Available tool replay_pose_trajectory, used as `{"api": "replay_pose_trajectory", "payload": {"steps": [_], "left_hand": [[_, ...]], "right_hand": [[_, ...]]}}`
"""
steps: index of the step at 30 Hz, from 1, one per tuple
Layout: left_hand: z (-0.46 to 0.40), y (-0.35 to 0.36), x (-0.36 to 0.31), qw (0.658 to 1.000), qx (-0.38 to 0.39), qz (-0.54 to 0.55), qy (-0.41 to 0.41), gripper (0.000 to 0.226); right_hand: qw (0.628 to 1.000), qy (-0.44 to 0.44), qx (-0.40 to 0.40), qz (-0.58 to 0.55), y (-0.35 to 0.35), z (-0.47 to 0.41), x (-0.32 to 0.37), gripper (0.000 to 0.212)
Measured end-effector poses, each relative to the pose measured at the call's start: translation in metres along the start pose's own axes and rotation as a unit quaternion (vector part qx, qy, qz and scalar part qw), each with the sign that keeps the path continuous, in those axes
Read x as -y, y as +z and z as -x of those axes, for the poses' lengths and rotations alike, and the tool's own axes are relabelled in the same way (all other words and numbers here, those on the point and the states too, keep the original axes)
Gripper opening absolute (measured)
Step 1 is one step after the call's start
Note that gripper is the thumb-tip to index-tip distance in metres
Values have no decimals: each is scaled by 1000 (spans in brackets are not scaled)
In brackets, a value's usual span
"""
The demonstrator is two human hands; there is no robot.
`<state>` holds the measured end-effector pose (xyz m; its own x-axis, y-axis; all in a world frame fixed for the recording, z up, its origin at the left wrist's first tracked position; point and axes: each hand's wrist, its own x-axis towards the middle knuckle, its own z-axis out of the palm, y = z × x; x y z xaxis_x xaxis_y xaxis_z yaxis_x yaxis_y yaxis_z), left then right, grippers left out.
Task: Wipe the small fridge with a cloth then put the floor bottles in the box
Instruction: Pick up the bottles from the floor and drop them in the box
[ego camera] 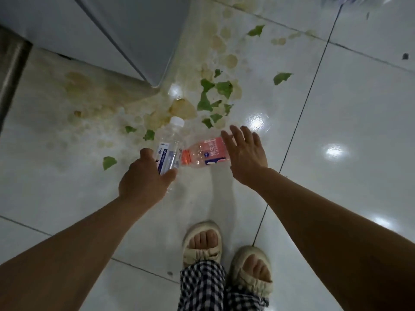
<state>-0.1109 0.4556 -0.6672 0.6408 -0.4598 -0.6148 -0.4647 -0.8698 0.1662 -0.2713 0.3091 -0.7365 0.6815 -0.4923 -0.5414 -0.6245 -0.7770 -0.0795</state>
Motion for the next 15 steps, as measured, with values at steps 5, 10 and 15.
{"api": "replay_pose_trajectory", "payload": {"steps": [5, 10, 15], "left_hand": [[-16, 10, 7, 1000, 0, -12, 15, 66], [-12, -7, -4, 1000, 5, -28, 4, 66], [27, -51, -41, 1000, 20, -14, 6, 63]], "right_hand": [[999, -26, -17, 29, 21, -22, -11, 88], [1000, 13, -16, -6, 5, -5, -25, 82], [995, 88, -16, -50, -59, 51, -55, 79]]}}
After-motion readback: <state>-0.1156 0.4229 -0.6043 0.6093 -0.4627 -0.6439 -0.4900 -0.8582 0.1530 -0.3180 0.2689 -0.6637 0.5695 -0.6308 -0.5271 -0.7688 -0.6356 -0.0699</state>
